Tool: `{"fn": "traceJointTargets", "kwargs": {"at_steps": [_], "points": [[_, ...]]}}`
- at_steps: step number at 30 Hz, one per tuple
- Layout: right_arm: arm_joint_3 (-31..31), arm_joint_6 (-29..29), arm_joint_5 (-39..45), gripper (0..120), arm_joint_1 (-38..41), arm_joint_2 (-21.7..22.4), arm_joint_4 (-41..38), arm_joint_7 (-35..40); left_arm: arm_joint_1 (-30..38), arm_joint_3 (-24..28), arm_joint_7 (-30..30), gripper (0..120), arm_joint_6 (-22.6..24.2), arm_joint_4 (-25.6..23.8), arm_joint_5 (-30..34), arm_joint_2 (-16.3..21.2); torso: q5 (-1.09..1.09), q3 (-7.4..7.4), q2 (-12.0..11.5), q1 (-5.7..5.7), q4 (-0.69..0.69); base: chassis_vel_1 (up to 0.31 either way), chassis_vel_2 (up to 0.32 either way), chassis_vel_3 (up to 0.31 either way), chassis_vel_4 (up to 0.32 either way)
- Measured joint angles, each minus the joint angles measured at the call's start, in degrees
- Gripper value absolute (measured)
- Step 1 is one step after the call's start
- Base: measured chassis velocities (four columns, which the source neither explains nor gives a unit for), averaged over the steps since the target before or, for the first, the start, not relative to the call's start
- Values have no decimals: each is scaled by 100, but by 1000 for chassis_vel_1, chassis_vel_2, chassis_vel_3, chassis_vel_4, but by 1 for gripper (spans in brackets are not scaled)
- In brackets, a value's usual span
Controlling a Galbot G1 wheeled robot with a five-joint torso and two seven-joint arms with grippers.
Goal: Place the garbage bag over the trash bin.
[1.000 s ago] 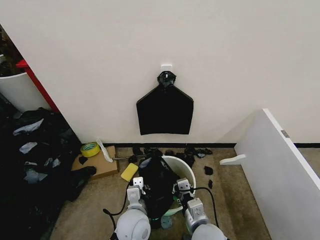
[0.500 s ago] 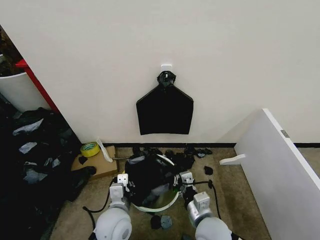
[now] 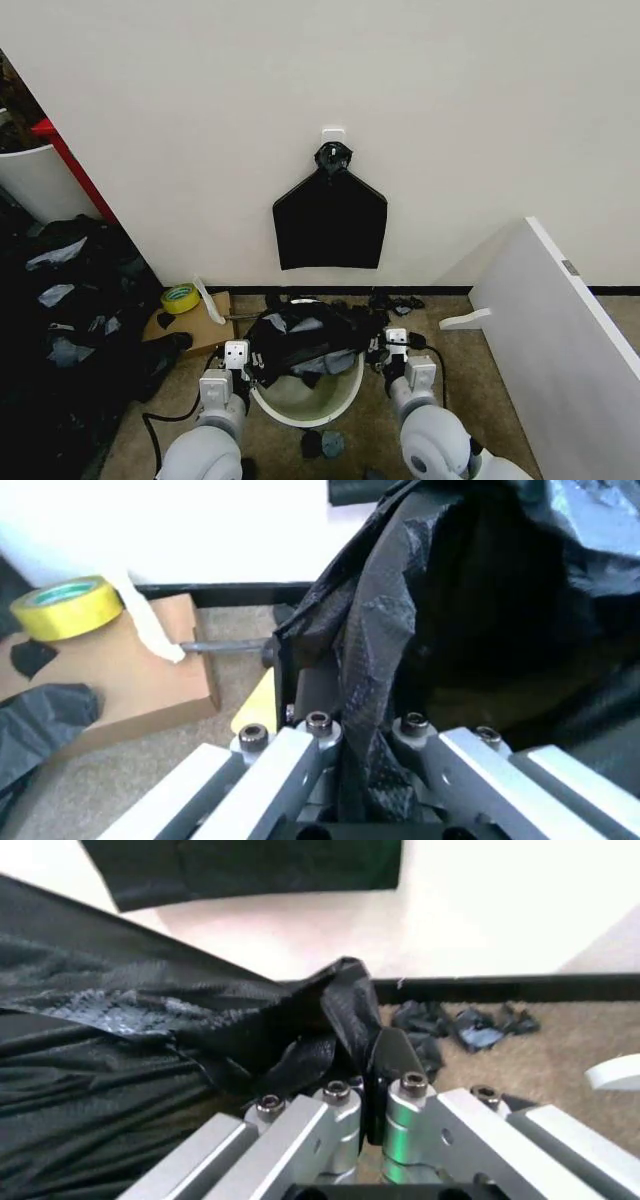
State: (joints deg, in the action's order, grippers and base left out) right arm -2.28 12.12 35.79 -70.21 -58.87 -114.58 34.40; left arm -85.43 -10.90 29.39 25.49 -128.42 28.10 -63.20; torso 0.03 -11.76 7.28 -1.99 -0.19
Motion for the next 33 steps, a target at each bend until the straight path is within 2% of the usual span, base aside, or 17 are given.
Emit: {"fn": "traceJointTargets", "kwargs": {"at_steps": [5, 11, 15, 16, 18, 22, 24, 27, 30, 32, 33], "points": [[18, -250, -351, 0, -77, 40, 44, -238, 14, 13, -39, 2, -25, -5, 49, 34, 1, 0, 0, 0, 0, 0, 0, 0, 0], [-120, -379, -929, 1, -314, 178, -124, -481, 191, 8, -66, 2, -306, 177, 51, -37, 1, 0, 0, 0, 0, 0, 0, 0, 0], [-257, -414, -1365, 16, -482, 478, -395, -737, 263, -17, -120, 2, -345, 257, 64, 41, 1, 0, 0, 0, -2, 0, 0, 0, 0], [-257, -414, -1365, 16, -482, 478, -395, -737, 263, -17, -120, 2, -345, 257, 64, 41, 1, 0, 0, 0, -2, 0, 0, 0, 0], [-367, -484, -1685, 23, -541, 780, -577, -966, 277, -27, -133, 2, -345, 289, 78, 91, 2, 1, 0, 0, 2, 0, 0, 0, 0], [-402, -526, -2119, 41, -698, 1290, -834, -1193, 410, 2, -172, 2, -335, 422, 108, 182, 1, 1, 0, 0, -1, 0, 0, 0, 0], [-402, -526, -2127, 43, -700, 1302, -837, -1194, 416, 6, -174, 2, -334, 428, 109, 186, 0, 1, 0, 0, -2, 0, 0, 0, 0], [-279, -578, -2521, 58, -685, 1680, -846, -1293, 519, 67, -202, 2, -302, 530, 128, 235, 0, 1, 0, 0, 0, 0, 0, 0, 0], [-225, -775, -2905, 71, -678, 1861, -841, -1500, 583, 94, -205, 2, -273, 575, 156, 237, 1, 0, 0, 0, 0, 0, 0, 0, 0], [-216, -845, -2997, 73, -678, 1884, -841, -1581, 591, 98, -205, 2, -268, 582, 159, 236, 1, 0, 0, 0, -1, 0, 0, 0, 0], [-191, -1112, -3290, 80, -663, 1929, -839, -1859, 614, 112, -206, 2, -252, 599, 165, 224, 1, 0, 0, 0, 0, 0, 0, 0, 0]]}}
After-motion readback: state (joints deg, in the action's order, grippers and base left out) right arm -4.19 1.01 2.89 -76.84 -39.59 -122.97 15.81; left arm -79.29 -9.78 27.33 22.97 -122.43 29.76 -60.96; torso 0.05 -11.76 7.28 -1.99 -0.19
